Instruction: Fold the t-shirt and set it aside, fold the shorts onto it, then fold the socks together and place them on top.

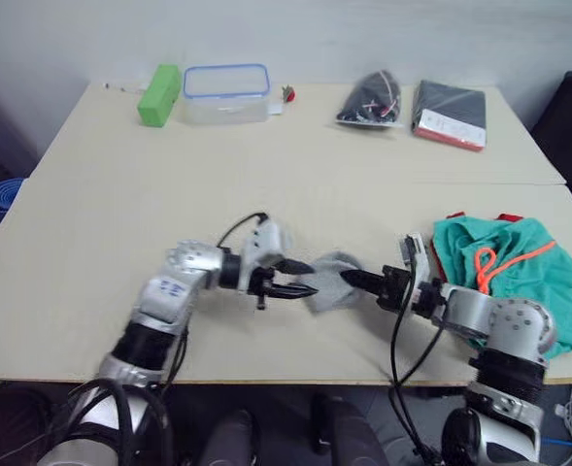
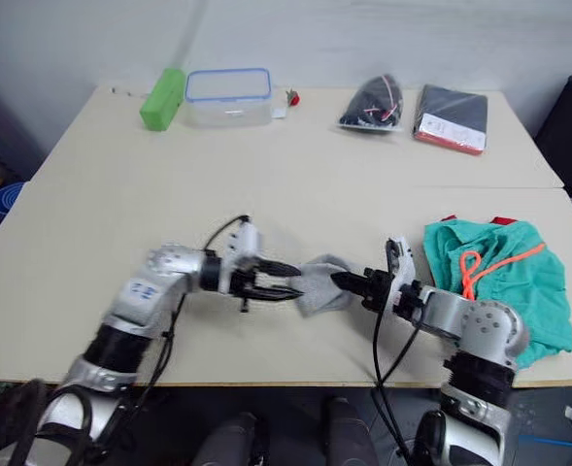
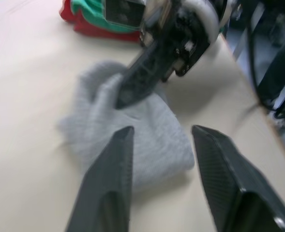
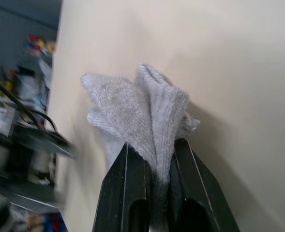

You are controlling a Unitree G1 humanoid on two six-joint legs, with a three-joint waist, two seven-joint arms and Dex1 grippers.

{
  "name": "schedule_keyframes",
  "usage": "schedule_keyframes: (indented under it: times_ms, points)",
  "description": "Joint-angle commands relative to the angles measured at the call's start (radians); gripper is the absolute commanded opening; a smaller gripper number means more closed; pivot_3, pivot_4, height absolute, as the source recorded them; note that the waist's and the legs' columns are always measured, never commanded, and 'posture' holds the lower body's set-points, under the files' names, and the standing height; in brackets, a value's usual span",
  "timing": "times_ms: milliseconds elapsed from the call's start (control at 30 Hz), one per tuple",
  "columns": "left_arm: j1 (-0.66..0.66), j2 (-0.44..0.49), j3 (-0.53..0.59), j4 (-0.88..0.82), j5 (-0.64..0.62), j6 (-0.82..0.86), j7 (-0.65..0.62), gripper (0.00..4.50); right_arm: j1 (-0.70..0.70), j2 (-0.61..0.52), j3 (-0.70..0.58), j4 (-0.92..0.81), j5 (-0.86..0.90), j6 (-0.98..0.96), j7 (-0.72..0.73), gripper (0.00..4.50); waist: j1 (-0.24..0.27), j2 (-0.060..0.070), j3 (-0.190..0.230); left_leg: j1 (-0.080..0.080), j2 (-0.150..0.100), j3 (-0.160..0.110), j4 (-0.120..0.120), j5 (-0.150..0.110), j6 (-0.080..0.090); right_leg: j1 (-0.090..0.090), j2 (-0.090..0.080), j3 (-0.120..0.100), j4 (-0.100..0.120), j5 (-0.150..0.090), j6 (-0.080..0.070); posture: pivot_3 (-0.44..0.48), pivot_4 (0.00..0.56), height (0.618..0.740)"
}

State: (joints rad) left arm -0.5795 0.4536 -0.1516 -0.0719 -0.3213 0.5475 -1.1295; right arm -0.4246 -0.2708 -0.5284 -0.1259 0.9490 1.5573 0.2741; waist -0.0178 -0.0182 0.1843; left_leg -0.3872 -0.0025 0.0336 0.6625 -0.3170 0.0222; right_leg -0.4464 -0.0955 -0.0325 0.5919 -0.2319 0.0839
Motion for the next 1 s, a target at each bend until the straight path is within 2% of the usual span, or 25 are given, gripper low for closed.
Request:
schedule_keyframes:
  times_ms: [33,133,200,300,400,467,567,700,833,1000]
  points:
    - [0.005,0.054,0.117,-0.177,-0.214,0.183,-0.024,3.10,0.010,-0.121,-0.103,-0.194,0.129,0.045,0.038,0.05,0.007,0.003,0.002,-0.002,-0.001,0.000,0.001,0.000,0.000,-0.002,0.000,0.000,0.000,0.000,0.001,0.000,0.150,0.740]
    - [-0.011,0.090,0.161,-0.228,-0.305,0.265,-0.014,4.06,0.012,-0.220,-0.225,-0.223,0.270,0.057,0.040,0.05,0.017,0.005,0.003,-0.003,-0.002,0.001,0.002,0.000,0.002,-0.001,0.000,0.000,-0.002,0.001,0.003,0.000,0.150,0.740]
    - [-0.040,0.102,0.179,-0.236,-0.348,0.280,-0.022,4.50,0.033,-0.364,-0.357,-0.186,0.350,0.057,0.061,0.05,0.027,0.005,0.003,-0.002,-0.002,0.000,0.002,0.000,0.003,0.002,0.000,-0.002,-0.004,0.002,0.003,0.000,0.150,0.740]
    - [-0.068,0.106,0.188,-0.227,-0.380,0.282,-0.012,4.50,0.070,-0.501,-0.456,-0.116,0.390,0.049,0.059,0.05,0.040,0.005,0.004,-0.003,-0.004,0.001,0.003,0.000,0.004,0.002,0.001,-0.002,-0.009,0.002,0.004,0.000,0.150,0.740]
    - [-0.086,0.091,0.196,-0.200,-0.397,0.267,0.006,4.50,0.172,-0.629,-0.532,0.027,0.260,-0.025,0.076,0.05,0.041,0.005,0.003,-0.001,-0.004,0.003,0.004,0.000,0.005,0.003,0.003,-0.004,-0.008,0.002,0.005,0.000,0.150,0.740]
    - [-0.081,0.082,0.189,-0.197,-0.387,0.245,0.023,4.50,0.249,-0.667,-0.527,0.130,0.170,-0.106,0.105,0.05,0.043,0.005,0.003,-0.001,-0.004,0.005,0.004,0.001,0.005,0.003,0.009,-0.005,-0.008,0.003,0.006,0.000,0.150,0.740]
    - [-0.065,0.075,0.172,-0.205,-0.373,0.222,0.047,4.50,0.333,-0.661,-0.401,0.202,0.027,-0.274,0.164,0.05,0.039,0.005,0.003,0.000,-0.004,0.007,0.005,0.001,0.006,0.003,0.012,-0.001,-0.009,0.005,0.008,0.000,0.150,0.740]
    - [-0.059,0.073,0.161,-0.212,-0.359,0.202,0.080,4.50,0.324,-0.629,-0.239,0.374,-0.204,-0.563,0.144,0.05,0.020,0.005,0.003,0.002,-0.003,0.015,0.005,0.002,0.007,0.003,0.016,0.010,-0.008,0.006,0.010,0.000,0.150,0.740]
    - [-0.062,0.085,0.163,-0.209,-0.361,0.196,0.096,4.50,0.314,-0.623,-0.208,0.507,-0.278,-0.727,0.215,1.41,0.017,0.005,0.003,0.004,-0.003,0.017,0.004,0.003,0.007,0.003,0.017,0.012,-0.008,0.006,0.010,0.000,0.150,0.740]
    - [-0.053,0.122,0.170,-0.219,-0.366,0.201,0.096,4.50,0.398,-0.609,-0.291,0.453,-0.244,-0.828,0.345,3.17,0.017,0.005,0.003,0.005,-0.003,0.017,0.004,0.003,0.007,0.003,0.017,0.013,-0.007,0.006,0.011,0.000,0.150,0.740]
